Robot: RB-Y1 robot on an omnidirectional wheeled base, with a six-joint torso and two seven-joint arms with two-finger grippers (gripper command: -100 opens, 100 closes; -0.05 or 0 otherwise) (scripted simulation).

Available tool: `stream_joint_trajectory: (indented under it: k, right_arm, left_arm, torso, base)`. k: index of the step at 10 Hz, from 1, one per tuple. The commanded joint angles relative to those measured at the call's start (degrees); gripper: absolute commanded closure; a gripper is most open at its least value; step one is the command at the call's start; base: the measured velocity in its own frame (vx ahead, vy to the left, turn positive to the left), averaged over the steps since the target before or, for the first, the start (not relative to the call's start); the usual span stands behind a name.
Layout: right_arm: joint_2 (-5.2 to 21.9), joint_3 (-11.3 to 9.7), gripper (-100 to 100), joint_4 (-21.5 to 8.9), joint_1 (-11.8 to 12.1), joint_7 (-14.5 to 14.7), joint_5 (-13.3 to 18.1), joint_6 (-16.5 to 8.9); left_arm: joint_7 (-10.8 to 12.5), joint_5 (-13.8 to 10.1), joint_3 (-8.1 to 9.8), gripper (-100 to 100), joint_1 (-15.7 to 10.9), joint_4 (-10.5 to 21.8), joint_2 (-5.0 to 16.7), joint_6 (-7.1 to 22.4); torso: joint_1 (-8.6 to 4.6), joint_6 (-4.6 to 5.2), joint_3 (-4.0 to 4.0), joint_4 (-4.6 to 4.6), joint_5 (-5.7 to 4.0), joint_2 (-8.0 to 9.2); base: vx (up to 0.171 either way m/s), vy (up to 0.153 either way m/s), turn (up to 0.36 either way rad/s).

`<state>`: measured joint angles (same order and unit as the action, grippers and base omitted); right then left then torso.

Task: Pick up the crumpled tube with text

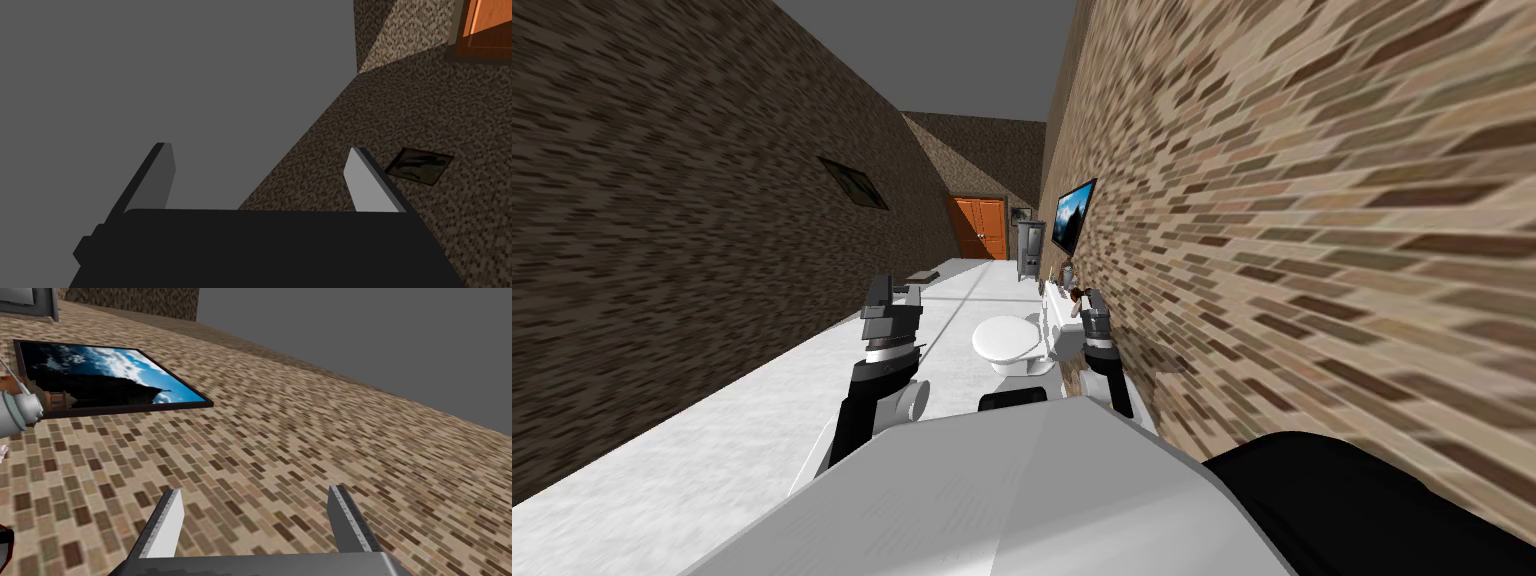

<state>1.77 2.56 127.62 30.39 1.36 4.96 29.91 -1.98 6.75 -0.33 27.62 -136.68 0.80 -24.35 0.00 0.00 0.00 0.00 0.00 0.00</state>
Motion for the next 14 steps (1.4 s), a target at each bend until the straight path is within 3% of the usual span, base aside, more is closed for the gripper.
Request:
stream_joint_trajectory:
  k: [1,4,14]
  right_arm:
    - [1.6,0.3,-100,-0.4,0.2,0.5,0.6,-0.2]
    - [4.7,2.2,-100,-2.7,1.5,3.5,4.2,-1.6]
    - [6.6,9.0,-100,-11.4,5.5,13.8,16.9,-6.7]
  left_arm:
    - [0.0,0.0,0.0,0,0.0,0.0,0.0,0.0]
    - [0.0,0.0,0.0,0,0.0,0.0,0.0,0.0]
    - [0.0,0.0,0.0,0,0.0,0.0,0.0,0.0]
  torso:
    - [0.0,0.0,0.0,0.0,0.0,0.0]
    - [0.05,0.0,-0.04,-0.02,0.01,-0.06]
    - [0.1,0.0,-0.07,-0.03,0.02,-0.11]
  base:
    - [0.005,0.004,0.019]
    - [0.023,0.019,0.037]
    - [0.032,0.03,0.029]
